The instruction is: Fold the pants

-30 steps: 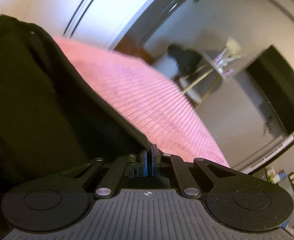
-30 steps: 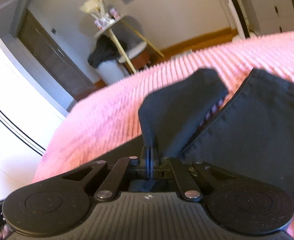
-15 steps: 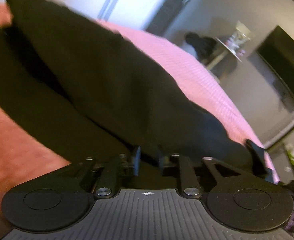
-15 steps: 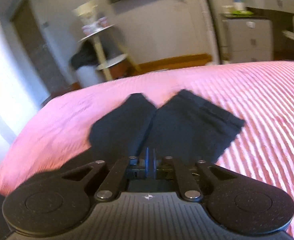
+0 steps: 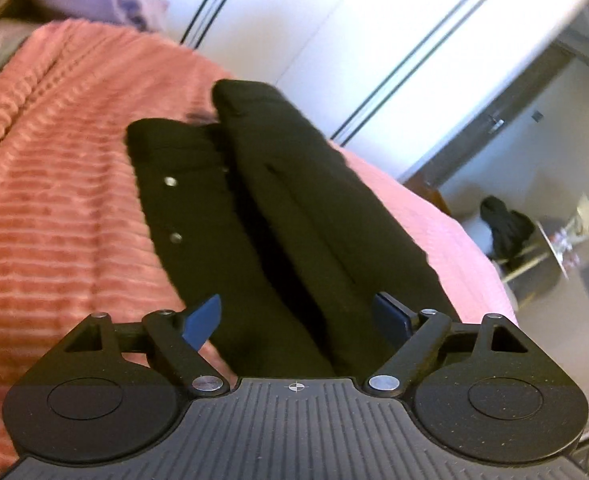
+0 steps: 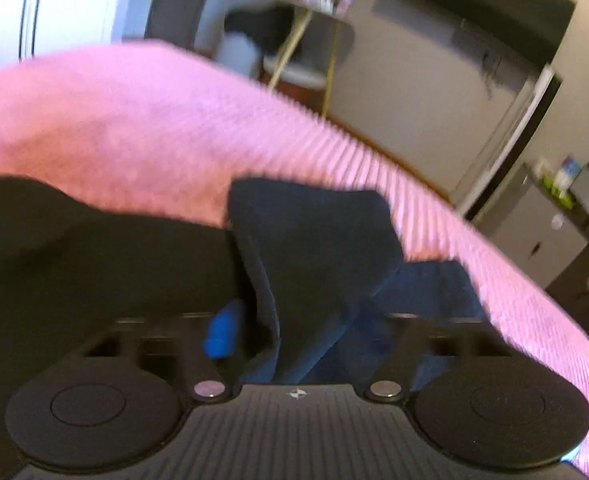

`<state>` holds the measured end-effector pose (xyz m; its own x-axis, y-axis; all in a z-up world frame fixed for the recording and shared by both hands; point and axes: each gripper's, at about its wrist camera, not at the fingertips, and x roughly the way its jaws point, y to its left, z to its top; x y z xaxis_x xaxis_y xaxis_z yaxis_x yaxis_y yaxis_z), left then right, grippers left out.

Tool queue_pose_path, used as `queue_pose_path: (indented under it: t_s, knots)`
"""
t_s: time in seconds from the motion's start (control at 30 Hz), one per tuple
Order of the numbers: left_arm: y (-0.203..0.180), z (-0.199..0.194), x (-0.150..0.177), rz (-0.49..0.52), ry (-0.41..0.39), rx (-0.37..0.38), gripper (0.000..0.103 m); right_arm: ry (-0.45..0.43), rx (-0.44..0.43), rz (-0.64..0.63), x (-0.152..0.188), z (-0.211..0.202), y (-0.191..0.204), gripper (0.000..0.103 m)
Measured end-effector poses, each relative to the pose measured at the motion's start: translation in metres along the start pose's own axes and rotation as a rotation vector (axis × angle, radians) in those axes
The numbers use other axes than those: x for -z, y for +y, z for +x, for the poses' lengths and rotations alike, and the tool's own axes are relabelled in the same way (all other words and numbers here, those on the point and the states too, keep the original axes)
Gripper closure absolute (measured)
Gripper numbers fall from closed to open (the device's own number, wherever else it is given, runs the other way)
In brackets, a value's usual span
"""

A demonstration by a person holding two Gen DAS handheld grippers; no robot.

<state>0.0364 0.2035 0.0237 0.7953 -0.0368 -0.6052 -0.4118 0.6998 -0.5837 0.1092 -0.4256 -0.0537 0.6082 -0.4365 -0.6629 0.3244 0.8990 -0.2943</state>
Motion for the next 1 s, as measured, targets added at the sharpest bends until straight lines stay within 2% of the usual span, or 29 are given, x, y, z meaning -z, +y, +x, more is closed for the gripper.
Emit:
queue_pose_path:
  t_s: [0.03,0.1,0.17,0.23,0.27,0.3,0.33,0.4,0.47,0.53,0.57,0.6,0.63,0.67,0.7,0.73,0.77,0.8,0.83,0.87,0.93,1.0]
  knots:
    - [0.004,0.003,-0.001,-0.015,0.0,0.005,0.016,-0.009,-0.021,0.04,-0.002,-0.003,-0.008,0.092]
    - [0.007,0.017,-0.012,-0.023,-0.001,0.004,0.015,-0.083,-0.034,0.175,-0.005,-0.022,-0.033,0.095]
    - [0.01,0.029,-0.024,-0.013,-0.015,-0.006,0.015,-0.183,-0.074,0.412,0.001,-0.048,-0.073,0.095]
    - [0.011,0.049,-0.027,0.006,-0.033,-0.007,0.015,-0.251,-0.14,0.643,0.024,-0.062,-0.105,0.094]
    - [0.012,0.058,-0.024,0.008,-0.03,-0.009,0.015,-0.258,-0.146,0.72,0.039,-0.061,-0.114,0.092]
    - [0.014,0.071,-0.024,0.005,-0.016,-0.014,0.014,-0.235,-0.123,0.75,0.052,-0.055,-0.118,0.083]
    - [0.014,0.083,-0.026,-0.005,0.0,-0.026,0.014,-0.186,-0.101,0.761,0.063,-0.046,-0.12,0.079]
    - [0.018,0.103,-0.028,-0.021,0.016,-0.034,0.014,-0.083,-0.12,0.833,0.084,-0.03,-0.128,0.078]
    - [0.019,0.112,-0.03,-0.04,0.012,-0.006,0.015,-0.1,-0.176,0.92,0.101,-0.032,-0.139,0.08]
    - [0.018,0.115,-0.032,-0.066,0.005,0.054,0.024,-0.103,-0.222,0.966,0.104,-0.031,-0.149,0.075]
    - [0.018,0.119,-0.034,-0.088,0.011,0.079,0.043,-0.1,-0.243,0.99,0.104,-0.029,-0.152,0.07]
    - [0.018,0.122,-0.034,-0.099,0.019,0.083,0.049,-0.097,-0.262,1.016,0.103,-0.028,-0.154,0.065]
    - [0.018,0.126,-0.035,-0.103,0.019,0.072,0.051,-0.097,-0.278,1.027,0.101,-0.026,-0.153,0.063]
    - [0.017,0.127,-0.035,-0.096,0.017,0.071,0.059,-0.096,-0.29,1.037,0.098,-0.024,-0.154,0.061]
    - [0.015,0.126,-0.034,-0.083,0.011,0.072,0.073,-0.093,-0.294,1.039,0.094,-0.023,-0.153,0.061]
    - [0.013,0.123,-0.034,-0.06,-0.008,0.065,0.083,-0.094,-0.297,1.038,0.091,-0.021,-0.151,0.061]
    - [0.011,0.12,-0.035,-0.04,-0.02,0.069,0.086,-0.097,-0.304,1.035,0.089,-0.018,-0.15,0.064]
    - [0.01,0.115,-0.035,-0.025,-0.031,0.084,0.087,-0.095,-0.304,1.032,0.087,-0.011,-0.15,0.078]
    - [0.009,0.109,-0.036,-0.018,-0.041,0.095,0.088,-0.083,-0.292,1.025,0.085,-0.012,-0.147,0.086]
    - [0.008,0.103,-0.036,-0.012,-0.051,0.106,0.089,-0.061,-0.276,1.015,0.081,-0.011,-0.146,0.099]
    - [0.001,0.086,-0.035,0.026,-0.1,0.131,0.089,-0.029,-0.271,1.005,0.074,-0.009,-0.15,0.099]
    - [-0.006,0.068,-0.034,0.063,-0.133,0.141,0.09,-0.065,-0.266,0.957,0.062,-0.022,-0.152,0.1]
